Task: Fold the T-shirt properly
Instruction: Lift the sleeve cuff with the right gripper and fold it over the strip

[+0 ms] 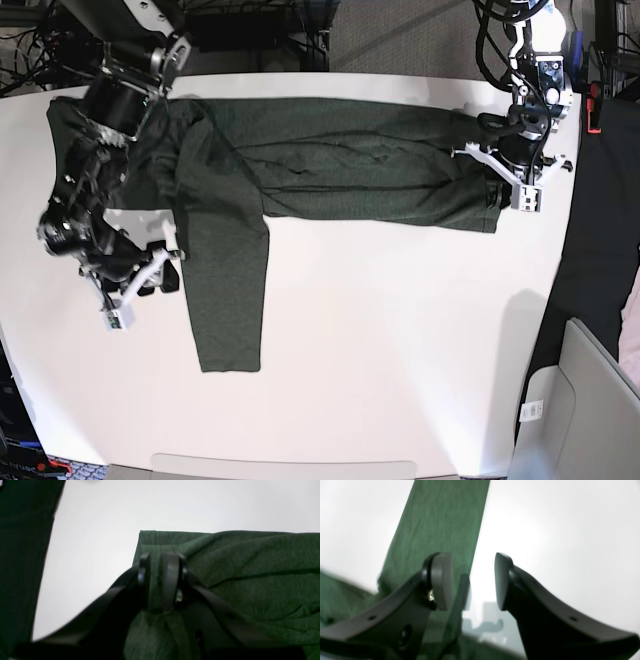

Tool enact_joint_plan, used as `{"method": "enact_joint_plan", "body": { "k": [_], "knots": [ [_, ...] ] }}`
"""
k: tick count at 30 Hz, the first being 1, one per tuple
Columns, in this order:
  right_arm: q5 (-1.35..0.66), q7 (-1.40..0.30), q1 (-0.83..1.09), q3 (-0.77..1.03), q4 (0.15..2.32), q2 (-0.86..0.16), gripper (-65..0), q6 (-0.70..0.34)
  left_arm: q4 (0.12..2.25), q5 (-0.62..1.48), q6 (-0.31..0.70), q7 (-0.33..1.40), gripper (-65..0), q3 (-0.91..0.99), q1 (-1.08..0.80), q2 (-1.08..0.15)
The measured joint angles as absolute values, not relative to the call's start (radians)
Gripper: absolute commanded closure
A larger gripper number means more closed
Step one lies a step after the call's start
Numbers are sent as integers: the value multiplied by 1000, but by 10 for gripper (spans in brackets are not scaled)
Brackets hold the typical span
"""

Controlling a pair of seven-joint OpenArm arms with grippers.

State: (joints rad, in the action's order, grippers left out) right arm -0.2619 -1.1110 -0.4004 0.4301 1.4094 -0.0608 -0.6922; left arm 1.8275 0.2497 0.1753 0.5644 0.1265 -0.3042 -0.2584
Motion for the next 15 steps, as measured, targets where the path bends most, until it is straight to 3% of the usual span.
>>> {"method": "enact_joint_plan", "body": {
  "k": [7, 15],
  "knots": [
    [-46, -987, -514, 429, 1269, -19, -253, -693, 1827, 249, 175, 565, -93, 126, -305, -258],
    [-33, -870, -539, 429, 1104, -26, -253, -693, 1827, 249, 175, 565, -93, 126, -305, -258]
  ]
}}
